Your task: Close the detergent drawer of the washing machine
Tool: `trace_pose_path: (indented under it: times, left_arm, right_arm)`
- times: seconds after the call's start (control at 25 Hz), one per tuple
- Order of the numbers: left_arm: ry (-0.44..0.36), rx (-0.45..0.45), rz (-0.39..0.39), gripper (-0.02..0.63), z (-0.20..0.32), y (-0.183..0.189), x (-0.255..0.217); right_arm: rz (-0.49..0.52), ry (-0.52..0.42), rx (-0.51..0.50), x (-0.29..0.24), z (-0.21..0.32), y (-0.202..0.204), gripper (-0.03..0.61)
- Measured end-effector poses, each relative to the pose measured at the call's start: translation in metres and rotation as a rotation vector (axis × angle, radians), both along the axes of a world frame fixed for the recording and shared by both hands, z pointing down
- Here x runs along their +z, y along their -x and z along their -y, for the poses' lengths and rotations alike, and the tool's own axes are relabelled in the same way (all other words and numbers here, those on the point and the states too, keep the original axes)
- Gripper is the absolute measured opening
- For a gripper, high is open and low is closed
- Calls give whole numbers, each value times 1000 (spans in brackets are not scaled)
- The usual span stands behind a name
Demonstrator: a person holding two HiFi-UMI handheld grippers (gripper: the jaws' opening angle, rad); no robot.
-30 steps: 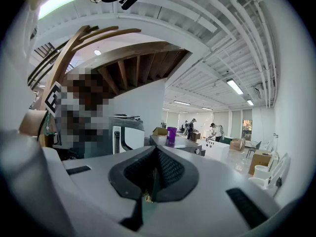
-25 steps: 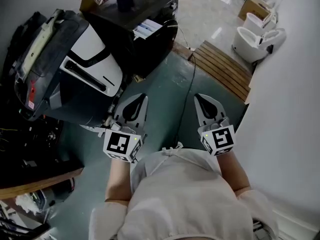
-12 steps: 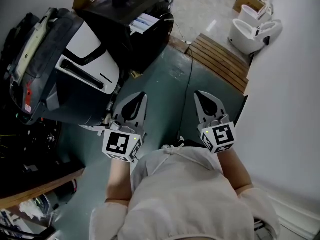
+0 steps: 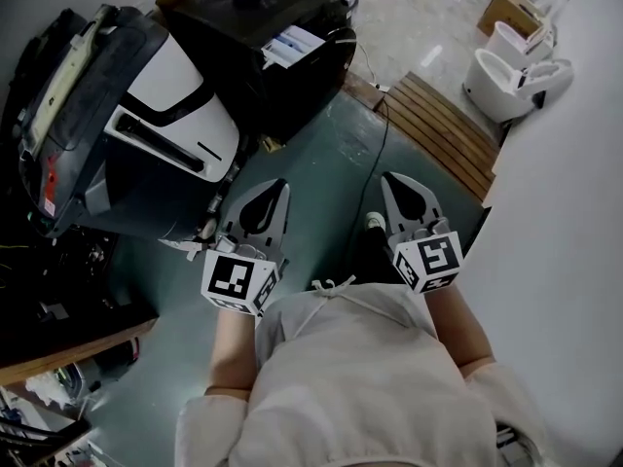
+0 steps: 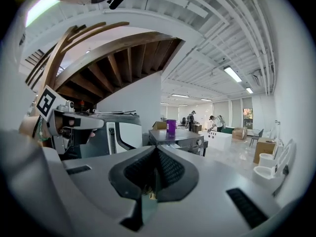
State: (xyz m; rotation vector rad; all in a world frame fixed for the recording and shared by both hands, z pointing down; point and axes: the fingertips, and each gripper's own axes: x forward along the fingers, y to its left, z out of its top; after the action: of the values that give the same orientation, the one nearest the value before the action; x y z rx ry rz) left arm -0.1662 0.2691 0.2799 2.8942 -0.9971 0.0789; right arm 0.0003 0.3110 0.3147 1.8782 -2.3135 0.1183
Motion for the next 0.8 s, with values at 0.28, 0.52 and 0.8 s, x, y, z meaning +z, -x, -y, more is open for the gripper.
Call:
trace_pose_path:
  times: [0.28, 0.52, 0.8]
  left_arm:
    - [6, -133, 24, 19, 62, -72, 0]
    - [15, -260, 13, 18, 127, -141, -3]
    - [91, -384, 18, 19, 178, -175, 19]
  right_arm:
    - [-27, -34, -142, -10, 87, -73, 5]
    - [-74, -44, -257, -14, 161, -146, 5]
    - [-56, 19, -374, 7, 230, -179, 6]
